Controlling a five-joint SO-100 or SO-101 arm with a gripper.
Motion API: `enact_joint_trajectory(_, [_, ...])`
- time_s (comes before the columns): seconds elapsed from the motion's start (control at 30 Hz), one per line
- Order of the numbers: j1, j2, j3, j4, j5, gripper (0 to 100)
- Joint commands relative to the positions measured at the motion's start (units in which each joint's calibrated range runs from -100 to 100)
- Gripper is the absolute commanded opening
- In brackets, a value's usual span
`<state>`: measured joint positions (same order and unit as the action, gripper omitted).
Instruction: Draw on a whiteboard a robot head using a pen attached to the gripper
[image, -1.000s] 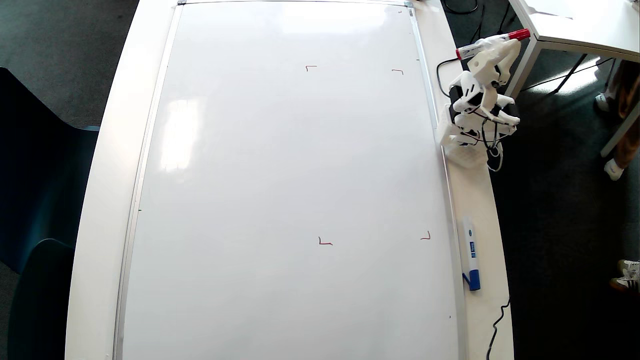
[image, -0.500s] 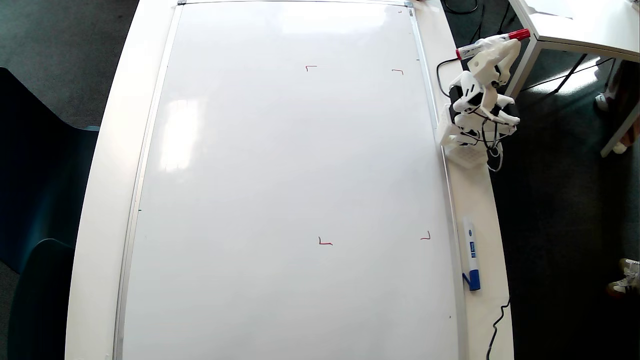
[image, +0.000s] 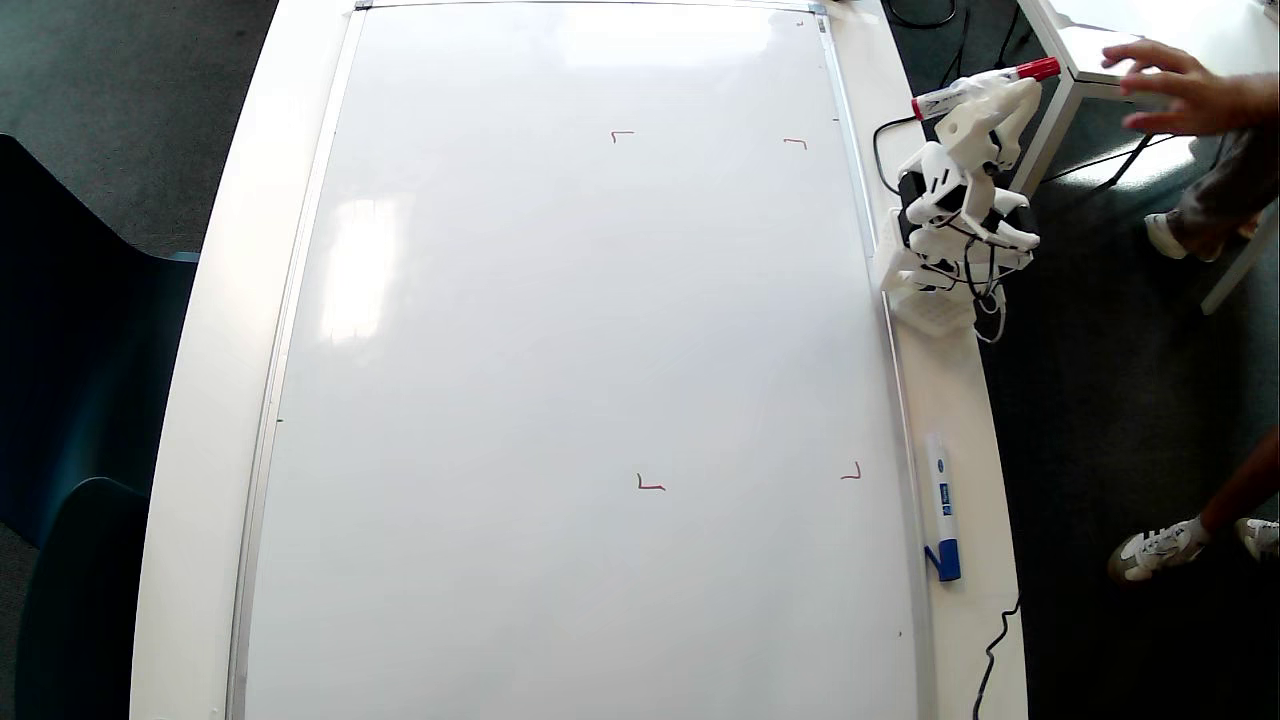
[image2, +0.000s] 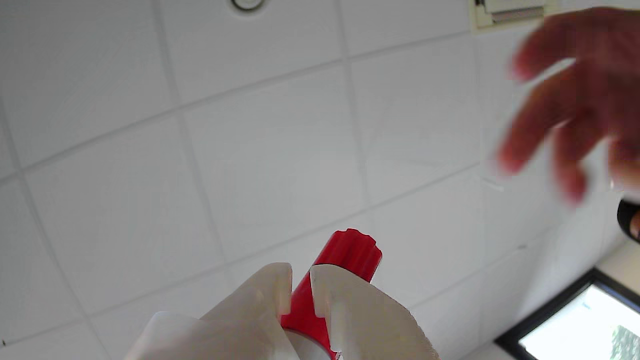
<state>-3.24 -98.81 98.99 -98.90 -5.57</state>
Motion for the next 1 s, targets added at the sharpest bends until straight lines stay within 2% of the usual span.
enact_joint_trajectory(0.0, [-0.3,0.0,0.4,-0.8,-0.2,1])
enact_joint_trajectory(0.57, [-0.3,0.8,0.4,0.4,-0.1,1])
enact_joint_trajectory(0.7, [-0.3,0.1,-0.3,11.3,-0.2,1])
enact_joint_trajectory(0.87, [-1.8,0.1,-6.3,35.2,-2.2,1])
enact_joint_trajectory(0.9, [-3.3,0.1,-8.0,43.4,-2.5,1])
enact_joint_trajectory(0.97, [-4.6,0.1,-9.5,50.9,-2.5,1])
